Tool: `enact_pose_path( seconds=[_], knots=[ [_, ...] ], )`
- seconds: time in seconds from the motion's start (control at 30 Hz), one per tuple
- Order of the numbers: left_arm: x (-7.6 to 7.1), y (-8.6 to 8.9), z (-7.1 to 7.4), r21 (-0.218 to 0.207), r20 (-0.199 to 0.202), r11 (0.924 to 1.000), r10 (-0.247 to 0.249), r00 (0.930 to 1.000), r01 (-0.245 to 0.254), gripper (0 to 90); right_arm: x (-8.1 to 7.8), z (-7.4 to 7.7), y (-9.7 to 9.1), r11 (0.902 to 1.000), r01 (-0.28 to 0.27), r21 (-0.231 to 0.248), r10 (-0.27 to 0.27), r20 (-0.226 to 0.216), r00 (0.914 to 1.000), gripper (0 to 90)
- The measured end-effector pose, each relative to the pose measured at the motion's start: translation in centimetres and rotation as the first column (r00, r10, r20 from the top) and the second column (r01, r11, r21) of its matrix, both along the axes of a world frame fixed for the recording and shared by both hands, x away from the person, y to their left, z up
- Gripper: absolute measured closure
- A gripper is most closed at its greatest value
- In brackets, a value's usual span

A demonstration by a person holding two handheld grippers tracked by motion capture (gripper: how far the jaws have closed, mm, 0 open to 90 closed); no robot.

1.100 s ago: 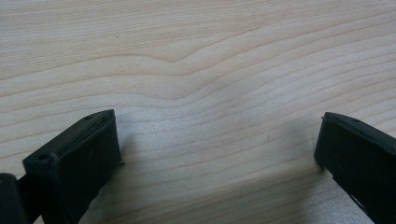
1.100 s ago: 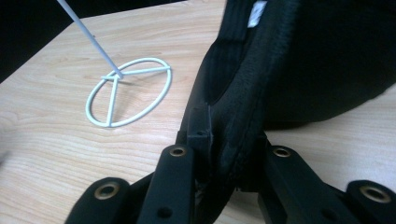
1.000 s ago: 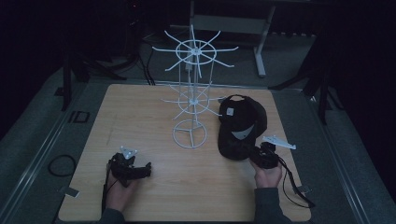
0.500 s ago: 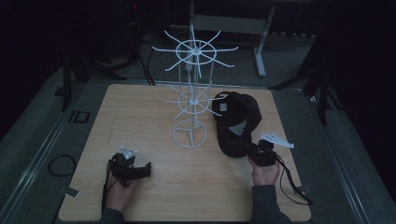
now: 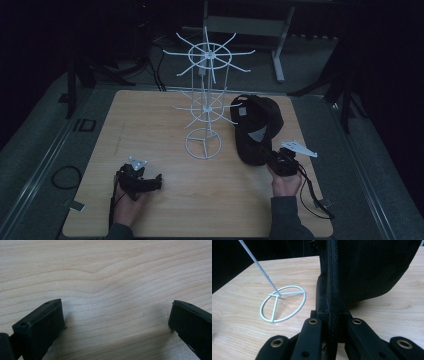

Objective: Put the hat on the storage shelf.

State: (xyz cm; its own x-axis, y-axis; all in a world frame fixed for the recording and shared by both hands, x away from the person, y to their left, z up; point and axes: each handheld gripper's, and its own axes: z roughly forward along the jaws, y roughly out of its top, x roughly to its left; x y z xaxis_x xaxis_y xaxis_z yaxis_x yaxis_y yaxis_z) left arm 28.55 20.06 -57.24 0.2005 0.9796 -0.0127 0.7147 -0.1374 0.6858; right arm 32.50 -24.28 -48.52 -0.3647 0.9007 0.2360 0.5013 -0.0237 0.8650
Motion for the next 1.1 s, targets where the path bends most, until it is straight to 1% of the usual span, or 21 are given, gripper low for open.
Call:
enact_pose_path(
  seconds=[0.4, 0.83, 1.1],
  knots=[
    [0.0, 0.0, 0.0, 0.000, 0.000, 1.0000, 0.000, 1.0000, 0.000, 0.2, 0.2, 1.0, -0.2, 0.9999, 0.004, -0.011, -0.004, 0.028, 0.9996, 86.4],
    [0.0, 0.0, 0.0, -0.001, 0.001, 1.0000, 0.001, 1.0000, -0.001, 0.2, 0.3, 1.8, -0.4, 0.9997, 0.005, -0.022, -0.004, 0.043, 0.9991, 86.4],
    [0.0, 0.0, 0.0, 0.001, 0.000, 1.0000, -0.001, 1.0000, 0.001, 0.2, 0.4, 2.6, -0.5, 0.9997, 0.006, -0.025, -0.005, 0.061, 0.9981, 86.4]
  ],
)
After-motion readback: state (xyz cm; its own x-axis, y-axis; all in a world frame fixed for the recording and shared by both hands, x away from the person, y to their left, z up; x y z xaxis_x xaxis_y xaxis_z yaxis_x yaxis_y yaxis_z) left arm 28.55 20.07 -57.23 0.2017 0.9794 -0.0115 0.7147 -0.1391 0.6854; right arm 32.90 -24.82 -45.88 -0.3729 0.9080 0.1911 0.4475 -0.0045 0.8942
